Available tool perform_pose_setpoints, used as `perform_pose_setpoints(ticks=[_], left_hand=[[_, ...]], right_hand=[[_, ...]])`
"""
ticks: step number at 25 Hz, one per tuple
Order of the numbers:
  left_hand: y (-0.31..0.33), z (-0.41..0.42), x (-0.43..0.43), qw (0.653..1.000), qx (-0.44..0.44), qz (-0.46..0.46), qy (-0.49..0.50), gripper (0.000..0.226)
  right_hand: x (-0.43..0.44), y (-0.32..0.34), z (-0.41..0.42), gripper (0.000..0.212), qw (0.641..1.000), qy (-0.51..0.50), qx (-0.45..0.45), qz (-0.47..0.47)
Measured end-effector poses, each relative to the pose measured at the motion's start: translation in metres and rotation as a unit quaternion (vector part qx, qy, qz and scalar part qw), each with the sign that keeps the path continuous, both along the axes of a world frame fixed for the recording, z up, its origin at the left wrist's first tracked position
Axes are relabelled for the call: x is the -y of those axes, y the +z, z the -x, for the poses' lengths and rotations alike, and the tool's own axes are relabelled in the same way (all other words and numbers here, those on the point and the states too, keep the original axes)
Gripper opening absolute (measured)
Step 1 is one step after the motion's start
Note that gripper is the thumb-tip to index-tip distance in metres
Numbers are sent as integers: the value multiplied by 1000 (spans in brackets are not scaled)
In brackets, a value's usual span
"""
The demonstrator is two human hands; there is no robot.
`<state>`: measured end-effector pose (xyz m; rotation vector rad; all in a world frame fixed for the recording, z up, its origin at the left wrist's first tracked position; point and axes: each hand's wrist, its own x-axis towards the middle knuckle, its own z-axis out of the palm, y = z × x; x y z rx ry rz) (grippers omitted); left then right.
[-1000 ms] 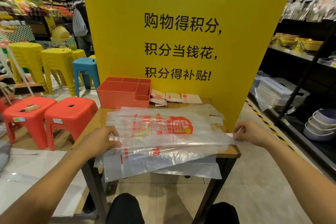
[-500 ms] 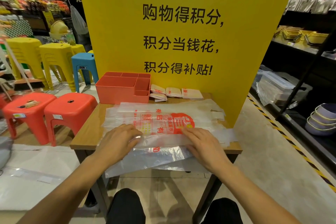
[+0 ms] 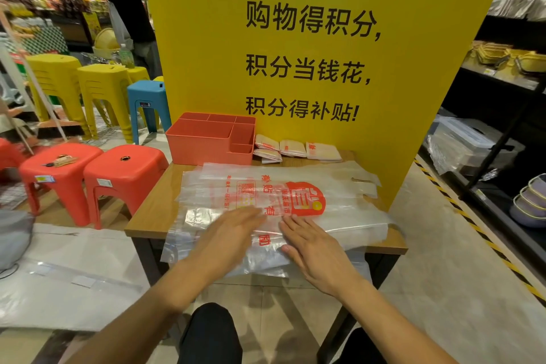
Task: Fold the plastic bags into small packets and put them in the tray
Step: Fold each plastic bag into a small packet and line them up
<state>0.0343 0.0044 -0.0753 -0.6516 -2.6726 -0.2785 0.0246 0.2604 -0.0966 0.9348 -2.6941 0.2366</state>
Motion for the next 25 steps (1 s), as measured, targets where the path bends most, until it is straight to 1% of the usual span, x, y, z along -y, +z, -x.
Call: perform_pose_setpoints(ticks=[2, 4, 6, 9, 11, 13, 15, 17, 20, 22, 23, 25], left_hand=[[-8, -11, -27, 998, -2, 22, -51, 46], [-13, -16, -35, 998, 10, 55, -35, 54], [-18, -15, -29, 996, 4, 87, -19, 57], [-18, -14, -13, 997, 41, 70, -5, 58], [-20, -14, -2, 996, 53, 72, 9, 62], [-19, -15, 15, 995, 65, 72, 19, 67], [-17, -19, 35, 994, 94, 55, 25, 73], [-18, -23, 57, 993, 101, 46, 32, 72], [-21, -19, 77, 995, 79, 40, 55, 67], [-15, -17, 78, 995, 50, 63, 61, 55], [-11, -15, 77, 996, 31, 68, 55, 47], [-3, -14, 76, 997, 3, 62, 47, 41]], right_hand=[[0, -3, 1, 63, 1000, -7, -8, 7], [-2, -5, 1, 60, 1000, -19, -17, 13], [-6, -6, 1, 58, 999, -38, -32, 12], [-15, 0, -1, 55, 997, -62, -35, 3], [-23, 1, -3, 60, 997, -71, -15, -20], [-36, 0, -6, 70, 997, -74, 5, -38], [-58, 4, -7, 79, 995, -89, 29, -38], [-83, 8, -6, 86, 991, -117, 54, -28], [-107, 12, -7, 90, 984, -164, 70, -14], [-106, 15, -7, 85, 981, -186, 48, 0], [-105, 16, -5, 79, 982, -190, 22, 0], [-105, 23, 0, 58, 982, -185, -19, -10]])
